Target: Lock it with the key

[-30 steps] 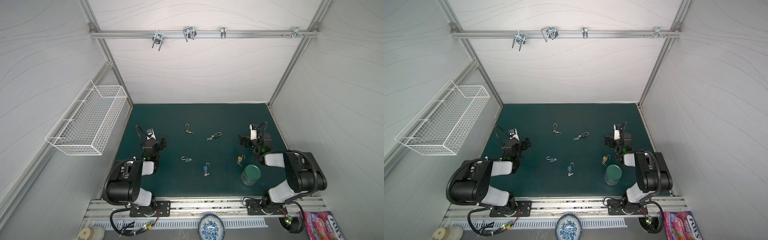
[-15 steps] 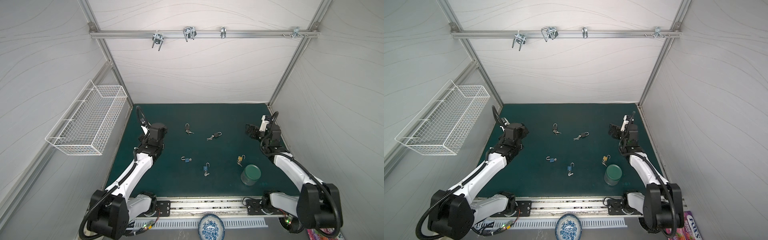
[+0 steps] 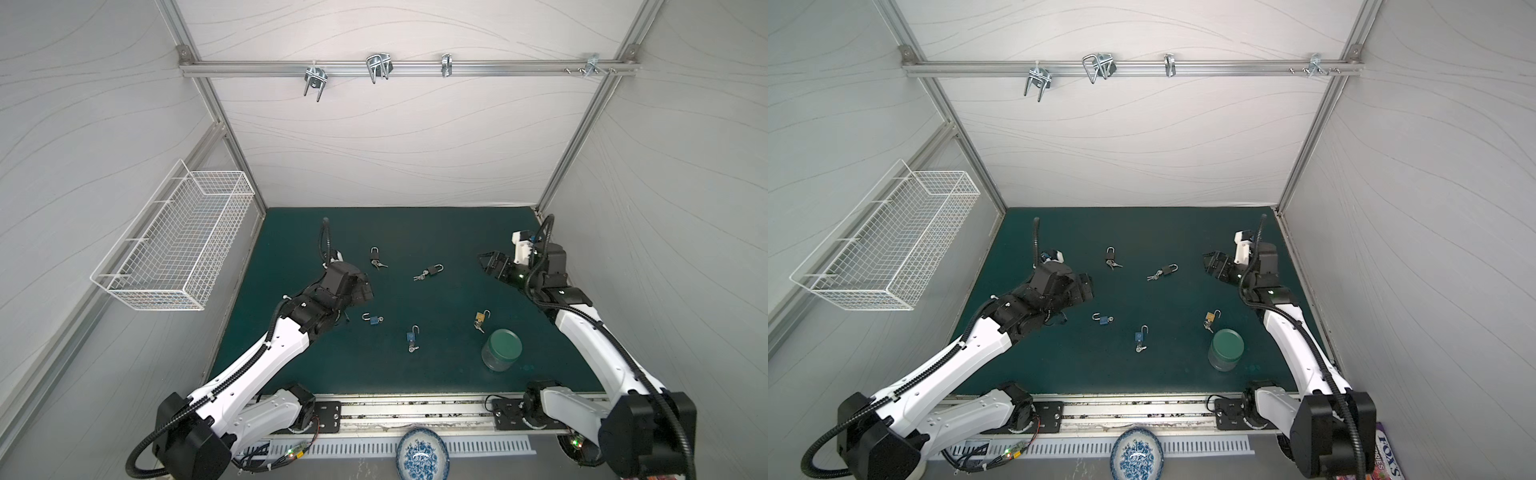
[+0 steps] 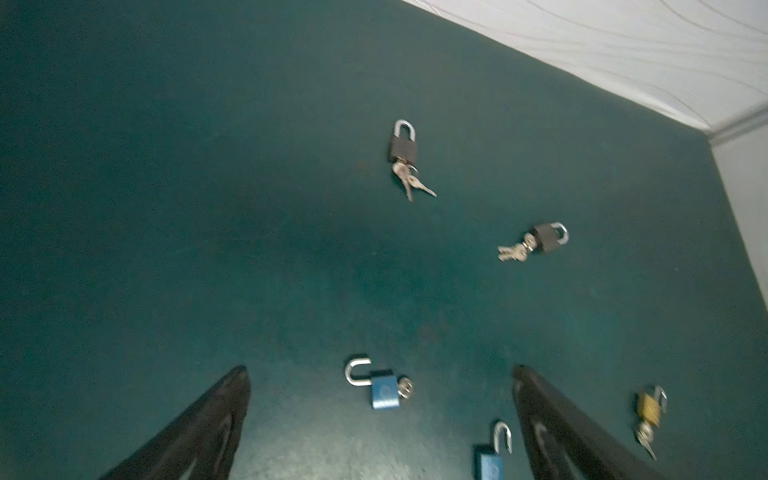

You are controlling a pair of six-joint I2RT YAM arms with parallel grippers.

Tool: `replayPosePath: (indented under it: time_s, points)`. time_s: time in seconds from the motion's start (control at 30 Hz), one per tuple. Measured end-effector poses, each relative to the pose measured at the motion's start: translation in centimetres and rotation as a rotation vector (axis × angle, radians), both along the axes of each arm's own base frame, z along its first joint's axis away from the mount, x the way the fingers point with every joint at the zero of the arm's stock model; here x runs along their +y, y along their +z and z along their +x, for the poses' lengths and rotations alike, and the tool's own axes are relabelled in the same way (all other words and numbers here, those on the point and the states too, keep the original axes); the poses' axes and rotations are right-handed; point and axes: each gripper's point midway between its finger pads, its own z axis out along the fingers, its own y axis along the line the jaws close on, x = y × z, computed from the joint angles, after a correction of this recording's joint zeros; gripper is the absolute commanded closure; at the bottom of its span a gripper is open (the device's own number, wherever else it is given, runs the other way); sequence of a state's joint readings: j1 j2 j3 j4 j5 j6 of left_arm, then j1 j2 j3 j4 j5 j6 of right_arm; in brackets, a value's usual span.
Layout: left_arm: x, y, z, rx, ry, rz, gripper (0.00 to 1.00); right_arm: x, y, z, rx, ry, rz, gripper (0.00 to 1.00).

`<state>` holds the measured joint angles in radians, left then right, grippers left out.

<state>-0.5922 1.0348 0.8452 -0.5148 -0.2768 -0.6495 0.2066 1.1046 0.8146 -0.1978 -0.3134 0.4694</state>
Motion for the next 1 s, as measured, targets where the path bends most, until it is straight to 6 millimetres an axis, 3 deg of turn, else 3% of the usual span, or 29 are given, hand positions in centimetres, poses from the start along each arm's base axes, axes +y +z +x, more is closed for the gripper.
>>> replayPosePath:
  time_s: [0.07, 0.17, 0.27, 0.37, 0.53, 0.6, 0.73, 1.0]
  points:
    - [-1.6, -0.3, -0.8, 0.023, -0.062, -0.02, 0.01, 3.6, -0.4, -2.0, 0.023, 0.109, -0.05, 0.13]
    - [-3.0, -0.8, -1.7, 0.049, -0.12, -0.045, 0.01, 6.9, -1.9, -5.2, 0.068, 0.215, -0.127, 0.19]
    - [-3.3, -2.0, -2.4, 0.084, -0.143, -0.052, 0.01, 8.3, -4.4, -7.7, 0.129, 0.259, -0.237, 0.25]
    - [-3.8, -3.5, -3.0, 0.116, -0.172, -0.072, 0.01, 8.3, -7.0, -8.2, 0.183, 0.265, -0.333, 0.3]
    - [-5.3, -5.1, -3.5, 0.158, -0.221, -0.131, 0.01, 8.2, -10.5, -6.1, 0.258, 0.276, -0.466, 0.35]
    - [-6.1, -5.1, -3.3, 0.161, -0.233, -0.159, 0.01, 8.4, -11.1, -4.6, 0.294, 0.249, -0.473, 0.42]
    - [-6.7, -5.0, -2.4, 0.167, -0.228, -0.232, 0.01, 8.8, -11.7, -1.2, 0.352, 0.119, -0.451, 0.41]
    - [-3.1, -4.0, 1.1, 0.152, -0.09, -0.372, 0.01, 9.9, -13.6, 3.7, 0.438, -0.119, -0.393, 0.39]
